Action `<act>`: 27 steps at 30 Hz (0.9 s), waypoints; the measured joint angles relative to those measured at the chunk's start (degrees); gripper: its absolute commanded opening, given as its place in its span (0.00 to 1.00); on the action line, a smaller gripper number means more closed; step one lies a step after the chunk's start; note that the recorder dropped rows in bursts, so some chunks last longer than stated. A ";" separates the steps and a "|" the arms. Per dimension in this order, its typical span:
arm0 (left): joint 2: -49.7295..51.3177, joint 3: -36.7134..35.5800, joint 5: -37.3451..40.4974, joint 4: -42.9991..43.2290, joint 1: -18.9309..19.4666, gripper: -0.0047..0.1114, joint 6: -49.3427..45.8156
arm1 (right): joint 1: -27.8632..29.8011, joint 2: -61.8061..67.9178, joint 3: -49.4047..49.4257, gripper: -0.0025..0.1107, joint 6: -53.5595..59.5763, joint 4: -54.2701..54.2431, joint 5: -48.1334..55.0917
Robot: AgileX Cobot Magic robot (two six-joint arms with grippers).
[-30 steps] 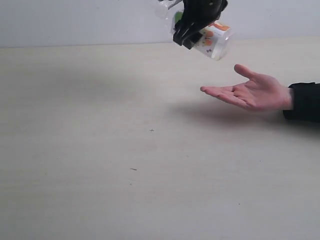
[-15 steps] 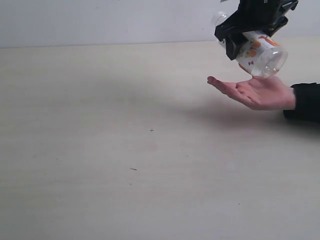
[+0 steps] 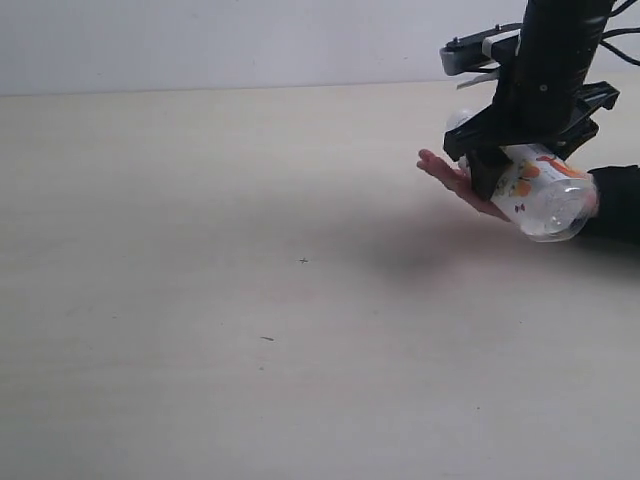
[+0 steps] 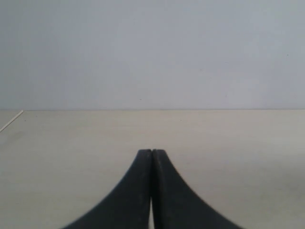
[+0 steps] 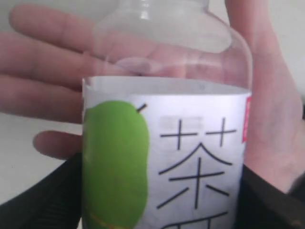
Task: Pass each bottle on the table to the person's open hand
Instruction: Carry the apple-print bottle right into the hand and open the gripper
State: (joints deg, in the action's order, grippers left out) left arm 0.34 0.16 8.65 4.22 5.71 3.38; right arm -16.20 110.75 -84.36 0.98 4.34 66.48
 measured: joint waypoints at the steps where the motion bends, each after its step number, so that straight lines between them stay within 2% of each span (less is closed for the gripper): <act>1: 0.00 0.00 0.00 0.00 0.00 0.05 0.00 | 0.00 0.00 0.13 0.02 -0.32 0.11 -0.58; 15: 0.00 0.00 0.00 0.00 0.00 0.05 0.00 | 0.00 0.00 0.48 0.05 -2.27 1.68 -6.60; 19: 0.00 0.00 0.00 0.00 0.00 0.05 0.00 | 0.00 0.00 0.48 0.22 -2.27 1.79 -6.75; 24: 0.00 0.00 0.00 0.00 0.00 0.05 0.00 | 0.00 1.13 0.48 0.53 -2.49 2.94 -6.78; 27: 0.00 0.00 0.00 0.00 0.00 0.05 0.00 | 0.00 2.14 0.48 0.63 -2.49 2.94 -7.11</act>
State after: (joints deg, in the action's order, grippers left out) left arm 0.34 0.16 8.65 4.22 5.71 3.38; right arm -16.20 112.89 -83.88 -1.50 7.28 59.37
